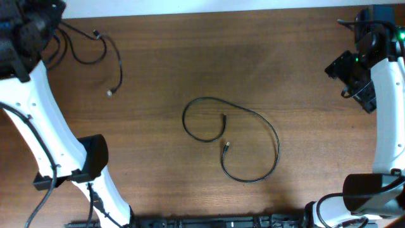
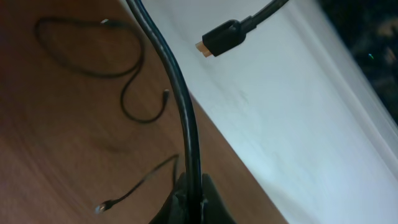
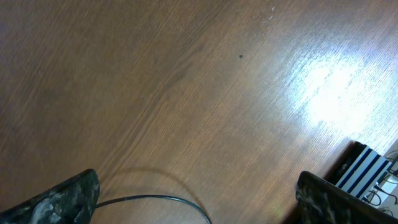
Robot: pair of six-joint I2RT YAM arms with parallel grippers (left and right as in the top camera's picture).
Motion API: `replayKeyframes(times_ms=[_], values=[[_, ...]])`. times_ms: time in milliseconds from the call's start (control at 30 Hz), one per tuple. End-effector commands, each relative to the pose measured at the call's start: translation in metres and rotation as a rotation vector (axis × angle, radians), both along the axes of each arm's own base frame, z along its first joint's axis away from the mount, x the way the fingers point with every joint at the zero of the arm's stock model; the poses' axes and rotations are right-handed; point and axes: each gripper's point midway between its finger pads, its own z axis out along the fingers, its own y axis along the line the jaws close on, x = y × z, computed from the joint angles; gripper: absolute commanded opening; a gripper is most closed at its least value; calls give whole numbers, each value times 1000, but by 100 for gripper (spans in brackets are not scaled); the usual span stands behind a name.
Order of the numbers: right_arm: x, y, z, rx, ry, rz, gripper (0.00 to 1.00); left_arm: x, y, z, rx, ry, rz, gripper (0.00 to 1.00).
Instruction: Untangle cables
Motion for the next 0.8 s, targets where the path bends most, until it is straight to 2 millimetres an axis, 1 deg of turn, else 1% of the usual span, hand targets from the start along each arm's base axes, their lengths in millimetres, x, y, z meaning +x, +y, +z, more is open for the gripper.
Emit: replayKeyframes(times_ms=[0, 67, 100, 133, 167, 200, 267, 300, 333, 400, 433, 500, 533, 567, 600, 633, 700, 733, 767], values=[[-2, -3, 2, -17, 0, 3, 98, 12, 30, -10, -86, -22, 134, 0], [-2, -3, 2, -17, 0, 3, 98, 22, 55, -16, -86, -30, 181, 0], [-2, -3, 2, -17, 0, 3, 98, 24, 65, -27, -102, -4, 195, 0], [-2, -3, 2, -17, 0, 3, 98, 24, 74, -40, -120, 30, 208, 0], [-2, -3, 2, -17, 0, 3, 99, 23, 89, -57, -130, 75, 240, 0], [-2, -3, 2, -17, 0, 3, 98, 24, 106, -79, -143, 123, 276, 0], [-2, -3, 2, -17, 0, 3, 98, 24, 127, -104, -158, 171, 317, 0], [-2, -3, 2, -17, 0, 3, 99, 22, 141, -118, -168, 193, 346, 0], [-2, -3, 2, -17, 0, 3, 99, 17, 153, -131, -181, 218, 371, 0], [-2, -3, 2, -17, 0, 3, 98, 6, 170, -157, -245, 263, 423, 0], [-2, -3, 2, -17, 0, 3, 98, -11, 187, -177, -302, 299, 510, 0], [-2, -3, 2, -17, 0, 3, 98, -28, 203, -196, -333, 342, 569, 0], [-2, -3, 2, -17, 0, 3, 98, -34, 208, -202, -341, 358, 586, 0], [-2, -3, 2, -17, 0, 3, 98, -42, 220, -210, -332, 367, 621, 9], [-2, -3, 2, -17, 0, 3, 98, -50, 231, -213, -300, 379, 660, 11], [-2, -3, 2, -17, 0, 3, 98, -60, 241, -216, -250, 407, 705, 9], [-2, -3, 2, -17, 0, 3, 98, -78, 252, -224, -164, 474, 775, 9], [-2, -3, 2, -17, 0, 3, 98, -80, 255, -230, -150, 486, 785, 9], [-2, -3, 2, -17, 0, 3, 98, -78, 257, -238, -150, 485, 785, 4]])
